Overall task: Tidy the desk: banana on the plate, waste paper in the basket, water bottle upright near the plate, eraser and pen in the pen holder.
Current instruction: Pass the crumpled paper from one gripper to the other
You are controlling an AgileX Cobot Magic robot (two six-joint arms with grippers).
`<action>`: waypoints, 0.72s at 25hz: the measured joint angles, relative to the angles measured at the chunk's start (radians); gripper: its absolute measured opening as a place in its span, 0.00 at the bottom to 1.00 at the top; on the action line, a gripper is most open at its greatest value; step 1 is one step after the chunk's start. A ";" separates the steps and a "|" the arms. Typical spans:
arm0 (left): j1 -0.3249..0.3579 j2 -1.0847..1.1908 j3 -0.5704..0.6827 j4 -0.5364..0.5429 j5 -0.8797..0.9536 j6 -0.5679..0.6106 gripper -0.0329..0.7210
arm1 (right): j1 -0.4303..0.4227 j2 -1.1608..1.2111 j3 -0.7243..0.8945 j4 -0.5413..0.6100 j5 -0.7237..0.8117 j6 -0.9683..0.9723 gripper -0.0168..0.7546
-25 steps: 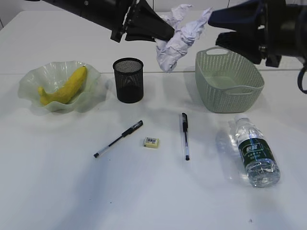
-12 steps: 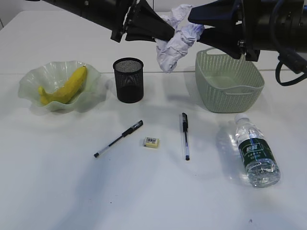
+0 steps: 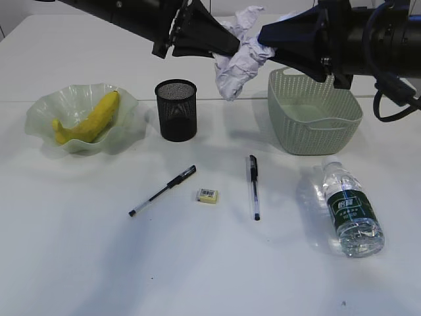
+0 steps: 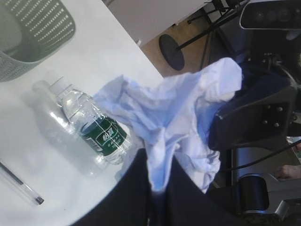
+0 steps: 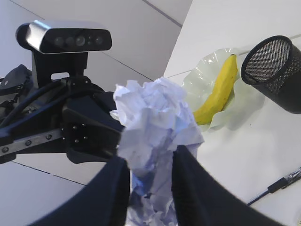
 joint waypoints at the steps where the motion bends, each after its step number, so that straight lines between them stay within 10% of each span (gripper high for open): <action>1: -0.001 0.000 0.000 0.002 0.000 0.000 0.04 | 0.000 0.000 0.000 0.000 0.000 -0.006 0.33; 6: -0.014 0.000 0.000 0.002 0.000 0.001 0.04 | 0.000 0.000 0.000 0.000 -0.001 -0.035 0.04; 13: -0.019 0.000 0.000 0.005 0.000 0.001 0.06 | 0.000 0.000 -0.002 0.000 -0.001 -0.068 0.01; 18: -0.019 0.000 0.000 0.005 0.000 0.001 0.26 | 0.000 0.000 -0.002 0.000 -0.001 -0.068 0.01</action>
